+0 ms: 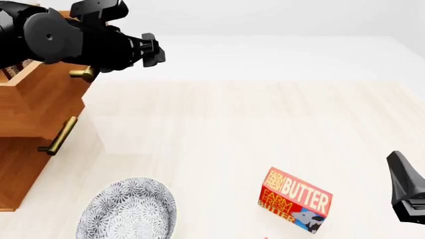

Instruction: Put the chocolate pudding in the top drawer of the cabinet and close it.

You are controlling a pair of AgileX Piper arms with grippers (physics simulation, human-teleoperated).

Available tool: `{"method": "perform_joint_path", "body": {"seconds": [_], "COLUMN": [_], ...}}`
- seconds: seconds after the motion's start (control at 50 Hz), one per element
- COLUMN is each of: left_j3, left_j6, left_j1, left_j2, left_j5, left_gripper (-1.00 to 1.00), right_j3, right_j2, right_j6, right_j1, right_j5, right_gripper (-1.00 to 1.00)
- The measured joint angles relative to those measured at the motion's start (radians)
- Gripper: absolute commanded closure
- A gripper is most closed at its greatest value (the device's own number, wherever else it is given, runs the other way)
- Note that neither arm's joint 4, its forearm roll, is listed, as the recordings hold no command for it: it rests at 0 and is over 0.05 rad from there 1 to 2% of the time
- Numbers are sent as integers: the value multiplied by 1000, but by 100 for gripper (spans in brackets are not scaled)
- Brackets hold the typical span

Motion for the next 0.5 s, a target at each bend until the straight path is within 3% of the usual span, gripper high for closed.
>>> {"method": "perform_joint_path", "body": {"seconds": [0.5], "left_j3": [22], "left_j6": [32], "left_j1": [69], "left_j2": [-13], "left_j5": [-6], "left_gripper": [-100], "right_j3": [0], "right_j2": [0], "right_j6": [0], "right_j1": [0], "right_j5": [0], "right_gripper": [-100]}}
